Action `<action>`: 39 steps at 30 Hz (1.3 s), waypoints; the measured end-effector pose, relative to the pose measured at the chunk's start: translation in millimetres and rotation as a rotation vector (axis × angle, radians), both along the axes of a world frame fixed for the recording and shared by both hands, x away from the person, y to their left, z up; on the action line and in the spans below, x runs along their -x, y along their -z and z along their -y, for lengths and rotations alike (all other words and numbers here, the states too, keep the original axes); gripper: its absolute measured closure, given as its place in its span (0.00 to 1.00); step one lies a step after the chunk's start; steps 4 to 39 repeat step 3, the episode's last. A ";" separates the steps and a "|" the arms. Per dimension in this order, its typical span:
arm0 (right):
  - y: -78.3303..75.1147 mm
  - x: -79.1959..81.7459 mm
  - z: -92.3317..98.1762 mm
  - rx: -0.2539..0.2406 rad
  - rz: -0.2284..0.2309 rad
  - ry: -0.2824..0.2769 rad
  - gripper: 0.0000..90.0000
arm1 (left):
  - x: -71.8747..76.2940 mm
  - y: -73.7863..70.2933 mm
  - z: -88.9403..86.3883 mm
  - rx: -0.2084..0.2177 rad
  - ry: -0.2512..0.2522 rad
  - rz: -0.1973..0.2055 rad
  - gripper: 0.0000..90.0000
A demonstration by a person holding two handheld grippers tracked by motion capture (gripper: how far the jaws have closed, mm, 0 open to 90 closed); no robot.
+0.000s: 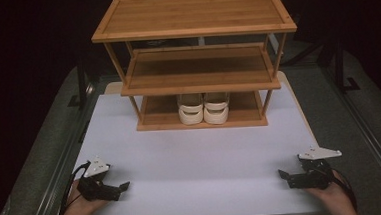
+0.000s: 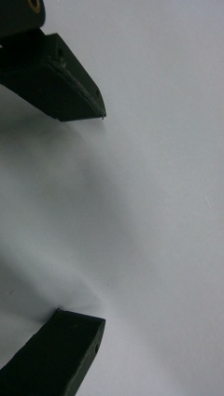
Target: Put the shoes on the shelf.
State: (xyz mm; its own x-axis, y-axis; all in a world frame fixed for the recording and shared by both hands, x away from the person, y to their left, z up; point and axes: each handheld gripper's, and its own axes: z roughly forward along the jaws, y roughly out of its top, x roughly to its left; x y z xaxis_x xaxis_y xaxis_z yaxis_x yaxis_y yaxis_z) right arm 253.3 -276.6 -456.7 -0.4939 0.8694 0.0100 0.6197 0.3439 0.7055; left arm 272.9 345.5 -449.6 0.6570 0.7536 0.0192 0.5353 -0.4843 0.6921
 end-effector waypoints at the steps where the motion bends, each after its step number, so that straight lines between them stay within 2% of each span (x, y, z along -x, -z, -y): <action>1: 0.3 -0.3 0.5 -0.006 -0.002 0.002 0.11 | -0.4 0.3 0.0 -0.002 -0.005 -0.004 0.01; 39: 0.5 0.0 0.5 -0.008 -0.004 0.004 0.11 | -0.4 0.4 -0.1 -0.001 -0.005 -0.004 0.00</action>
